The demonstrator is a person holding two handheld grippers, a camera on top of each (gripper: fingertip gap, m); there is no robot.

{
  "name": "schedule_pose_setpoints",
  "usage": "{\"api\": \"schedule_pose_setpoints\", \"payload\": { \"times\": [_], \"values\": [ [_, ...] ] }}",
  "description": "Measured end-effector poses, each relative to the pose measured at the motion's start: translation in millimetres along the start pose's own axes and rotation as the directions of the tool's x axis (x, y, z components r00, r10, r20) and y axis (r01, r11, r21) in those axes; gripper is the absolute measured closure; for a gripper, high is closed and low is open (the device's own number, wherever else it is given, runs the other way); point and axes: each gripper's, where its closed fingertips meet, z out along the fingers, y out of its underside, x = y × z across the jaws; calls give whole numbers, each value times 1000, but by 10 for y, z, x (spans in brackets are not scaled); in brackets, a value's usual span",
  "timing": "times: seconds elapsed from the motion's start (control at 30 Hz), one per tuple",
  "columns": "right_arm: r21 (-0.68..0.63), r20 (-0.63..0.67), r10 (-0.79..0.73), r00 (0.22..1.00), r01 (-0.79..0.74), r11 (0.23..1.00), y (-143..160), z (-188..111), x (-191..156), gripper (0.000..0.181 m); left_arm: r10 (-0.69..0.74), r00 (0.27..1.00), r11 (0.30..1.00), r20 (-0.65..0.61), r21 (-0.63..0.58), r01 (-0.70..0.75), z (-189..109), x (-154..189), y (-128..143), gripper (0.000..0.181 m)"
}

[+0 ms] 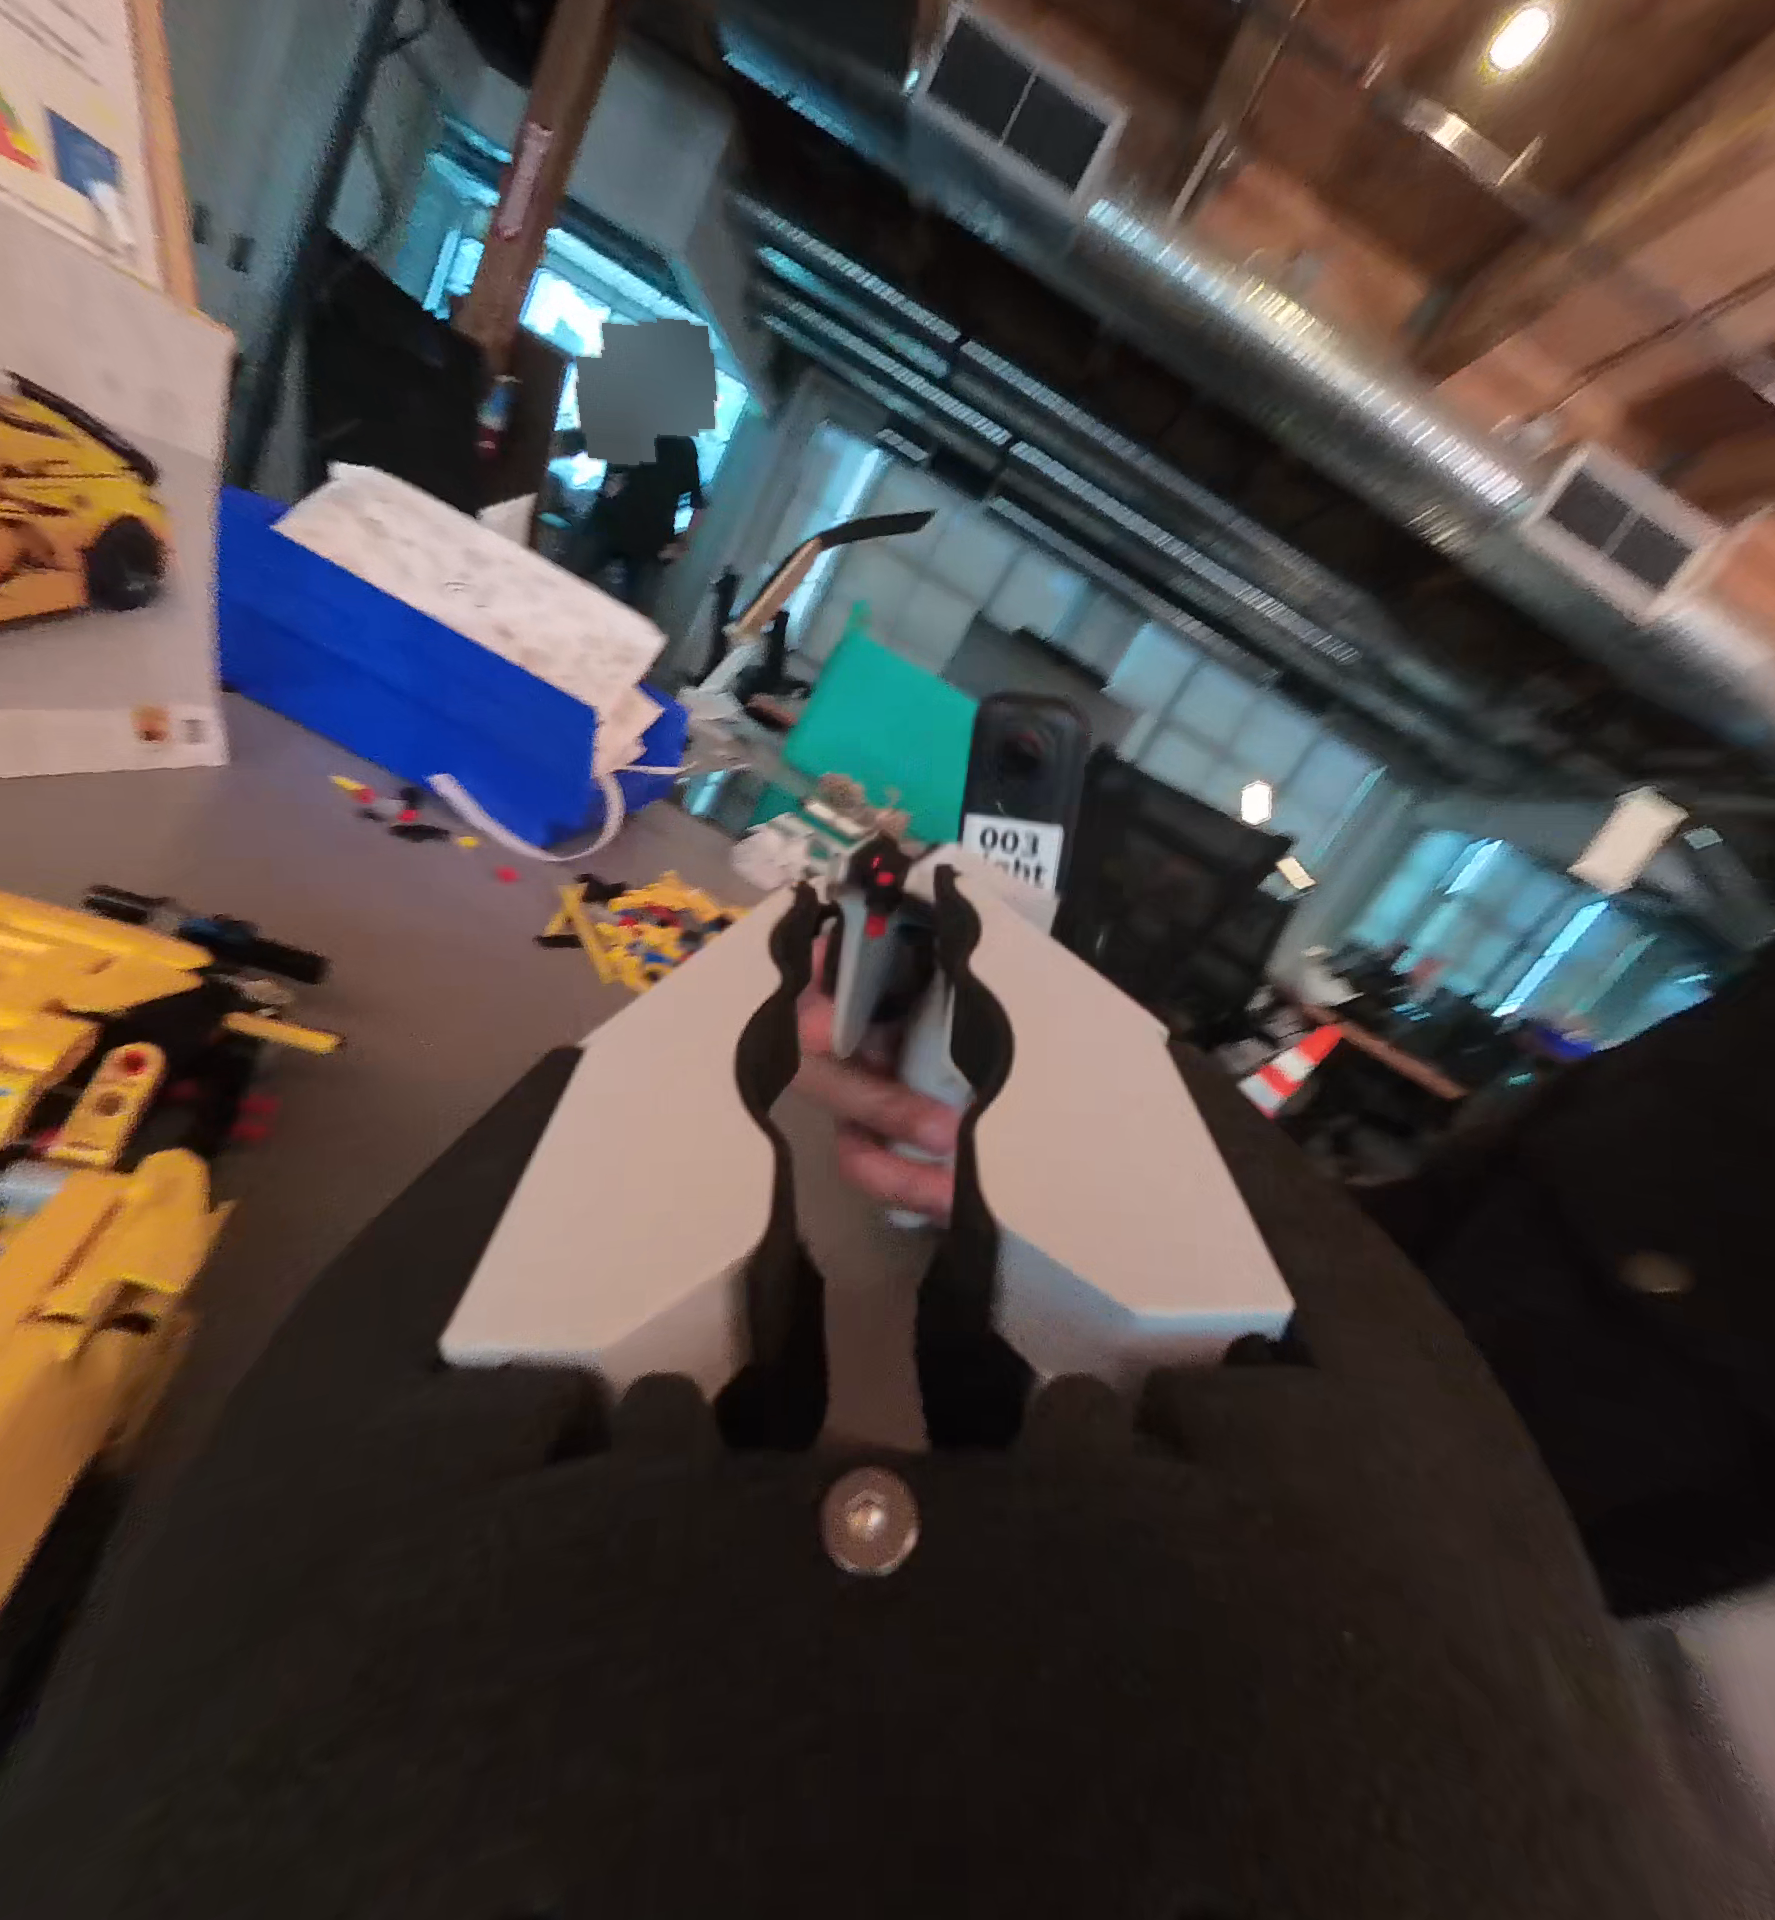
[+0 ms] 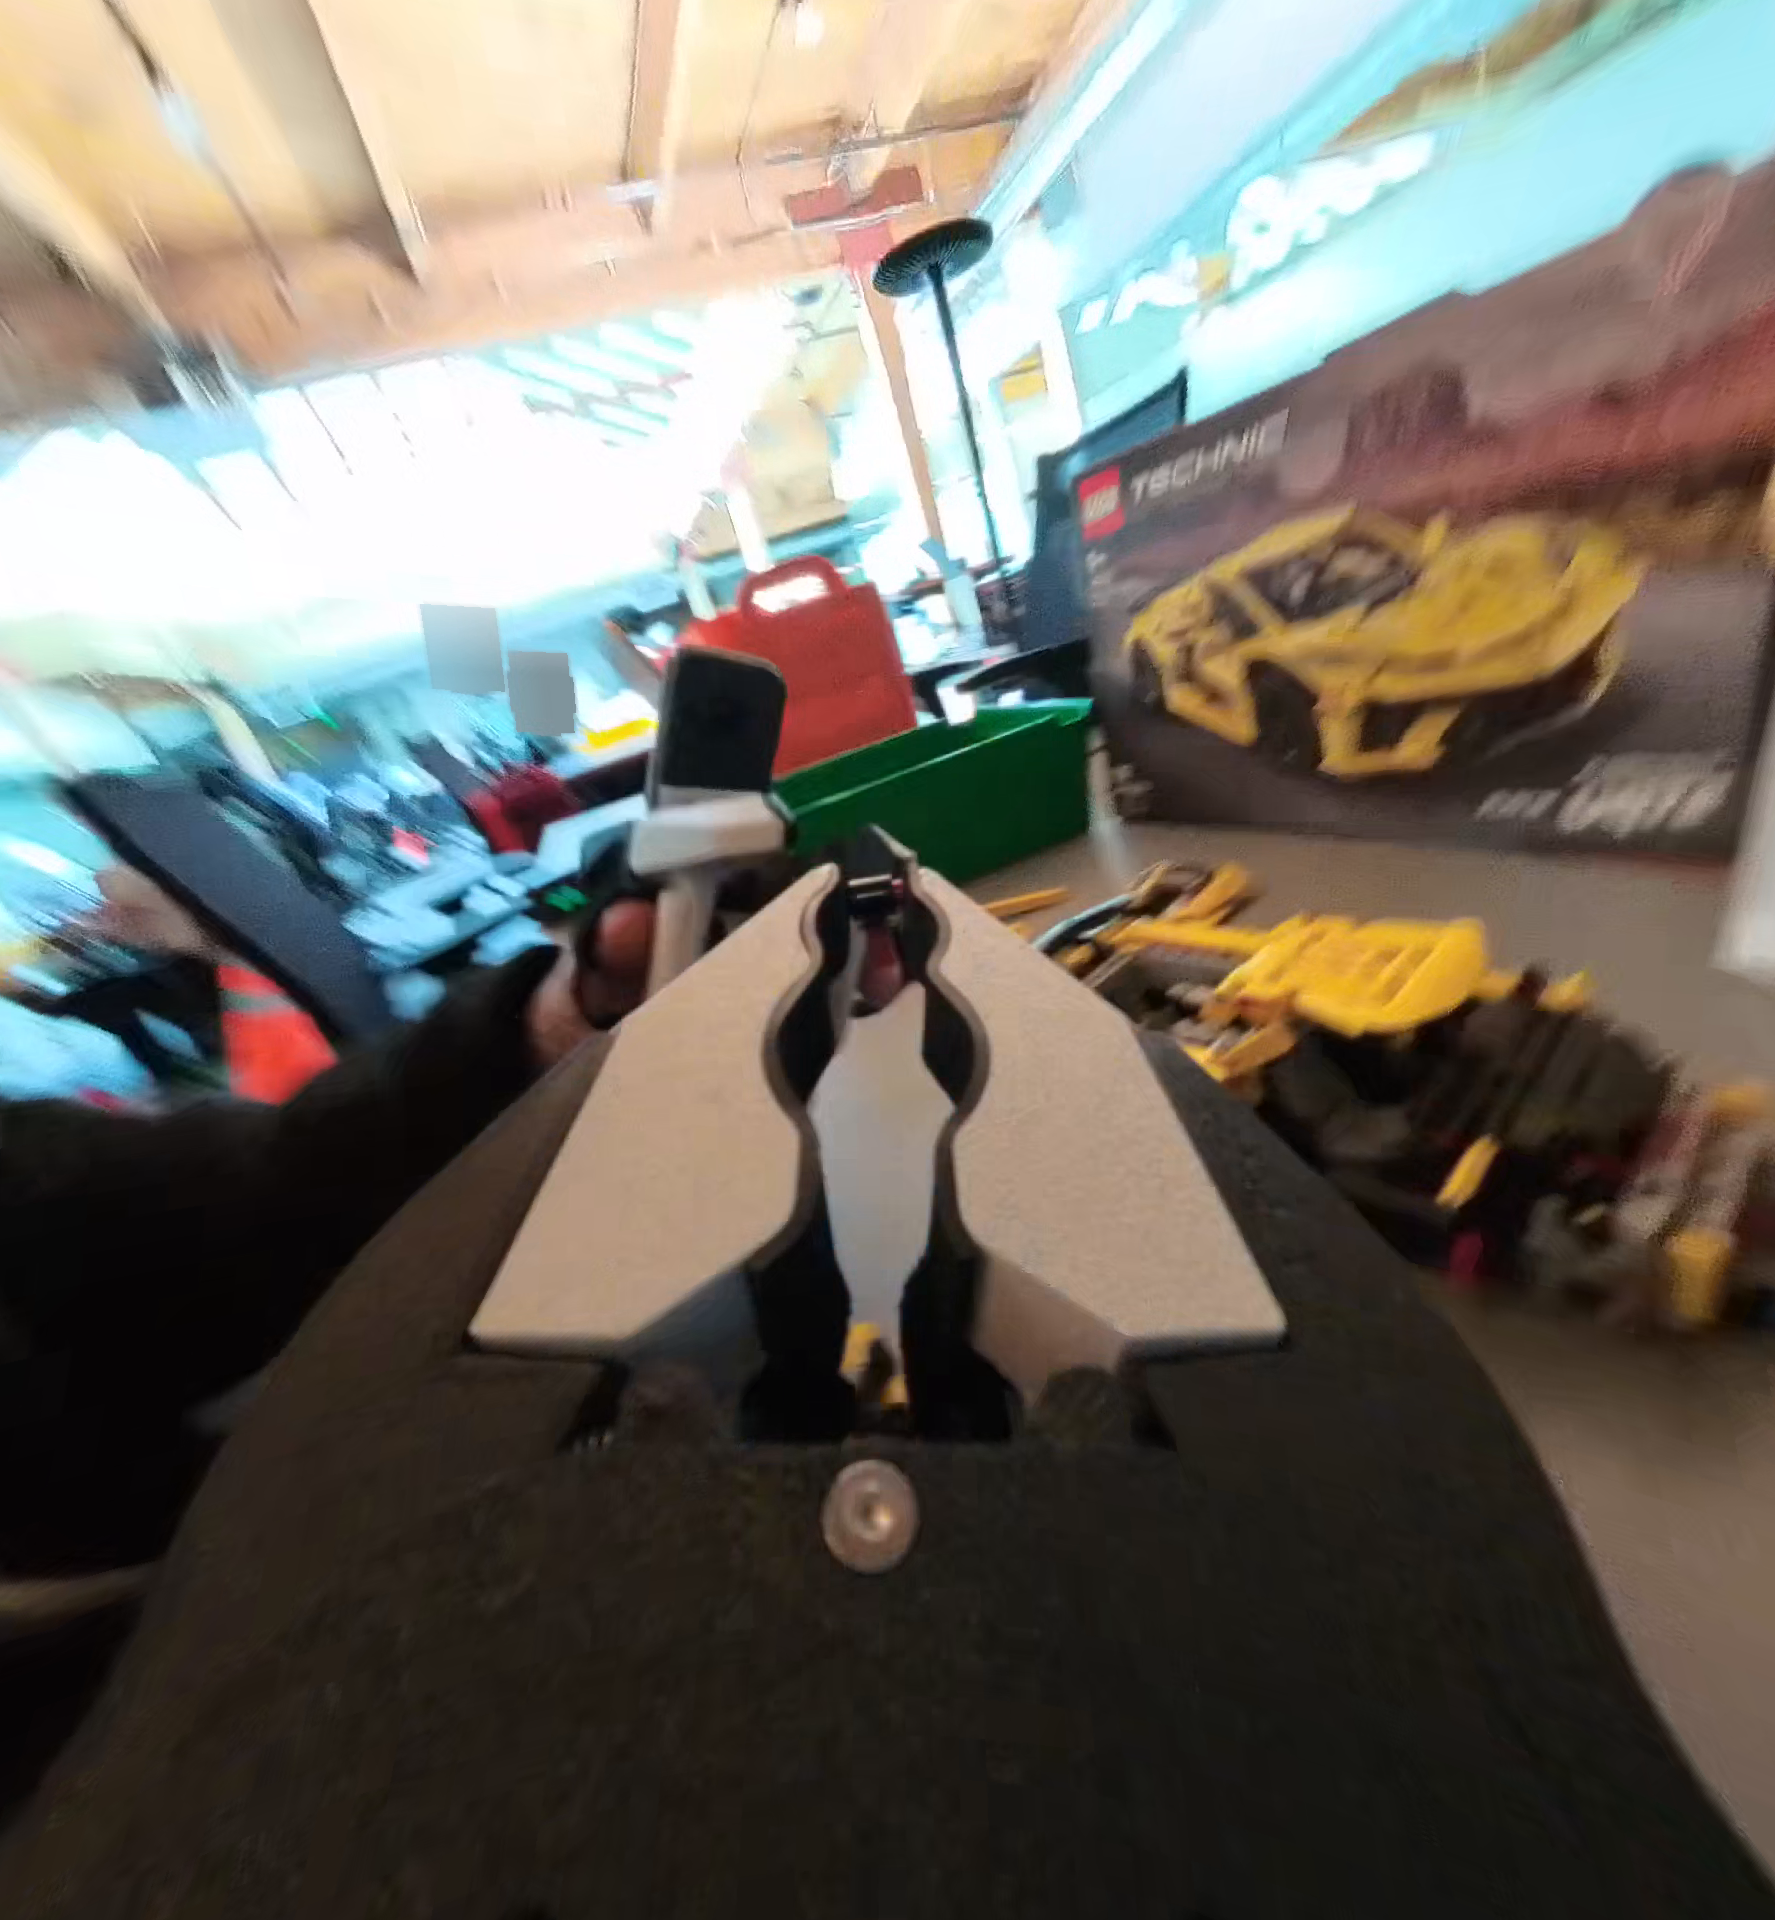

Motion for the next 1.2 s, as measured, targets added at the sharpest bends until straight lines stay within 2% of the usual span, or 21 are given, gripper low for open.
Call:
{"api": "schedule_pose_setpoints", "payload": {
  "times": [0.07, 0.13, 0.2, 0.27, 0.4, 0.57, 0.67, 0.73, 0.8, 0.9, 0.93, 0.97, 1.0, 1.07, 1.1, 1.13, 1.17, 1.2],
  "values": [
    [-26, -95, -307, 947, 306, 952, 2, 38, -52, 173, -32, 998, 999, -48, 35, 33, -22, 64, -65, 157],
    [-131, -176, -599, 782, 584, 801, 42, 59, -47, 173, -35, 998, 999, -53, 32, 37, -37, 77, -81, 154],
    [-176, -191, -746, 638, 726, 665, 55, 83, -114, 173, -27, 998, 999, -63, 22, 29, -49, 114, -83, 152],
    [-214, -199, -810, 551, 782, 585, 74, 98, -130, 173, -14, 998, 1000, -62, 5, 15, -55, 135, -69, 152],
    [-289, -247, -876, 414, 832, 474, 25, 60, -57, 173, 57, 998, 996, -8, -74, -58, -60, 108, 27, 151],
    [-328, -204, -933, 296, 877, 350, 106, 110, -111, 173, 93, 995, 985, 46, -153, -85, -49, 26, 132, 152],
    [-331, -198, -940, 277, 884, 330, 116, 109, -125, 173, 105, 993, 977, 48, -191, -94, -43, 21, 191, 153],
    [-332, -186, -946, 267, 889, 316, 135, 109, -129, 173, 129, 991, 969, 27, -215, -120, -40, 65, 220, 166],
    [-333, -163, -952, 259, 894, 300, 168, 95, -122, 173, 158, 987, 955, 33, -260, -144, -36, 53, 258, 167],
    [-319, -155, -946, 286, 892, 322, 199, 92, -114, 172, 248, 968, 917, 38, -330, -222, -48, 37, 292, 167],
    [-298, -179, -927, 331, 879, 372, 197, 95, -127, 171, 294, 955, 900, 36, -348, -264, -53, 41, 286, 167],
    [-245, -195, -886, 421, 854, 460, 198, 106, -175, 165, 352, 935, 877, 36, -363, -316, -57, 49, 272, 167],
    [-199, -161, -832, 531, 808, 554, 234, 123, -231, 150, 418, 907, 849, 52, -377, -370, -65, 36, 246, 167],
    [-120, -109, -615, 781, 604, 788, 208, 113, -287, 128, 556, 828, 781, 79, -390, -487, -109, 13, 185, 167],
    [-82, -64, -465, 883, 459, 885, 165, 87, -316, 128, 612, 788, 751, 71, -365, -550, -131, 64, 147, 167],
    [-63, -2, -296, 955, 296, 953, 130, 51, -341, 134, 660, 750, 721, 54, -326, -611, -153, 147, 113, 167],
    [-77, 71, -100, 992, 106, 991, 127, 14, -353, 143, 706, 708, 683, 25, -291, -670, -177, 246, 102, 167],
    [-108, 159, 123, 980, -106, 988, 132, -16, -376, 145, 751, 661, 636, -5, -267, -724, -204, 326, 120, 167]
  ]
}}
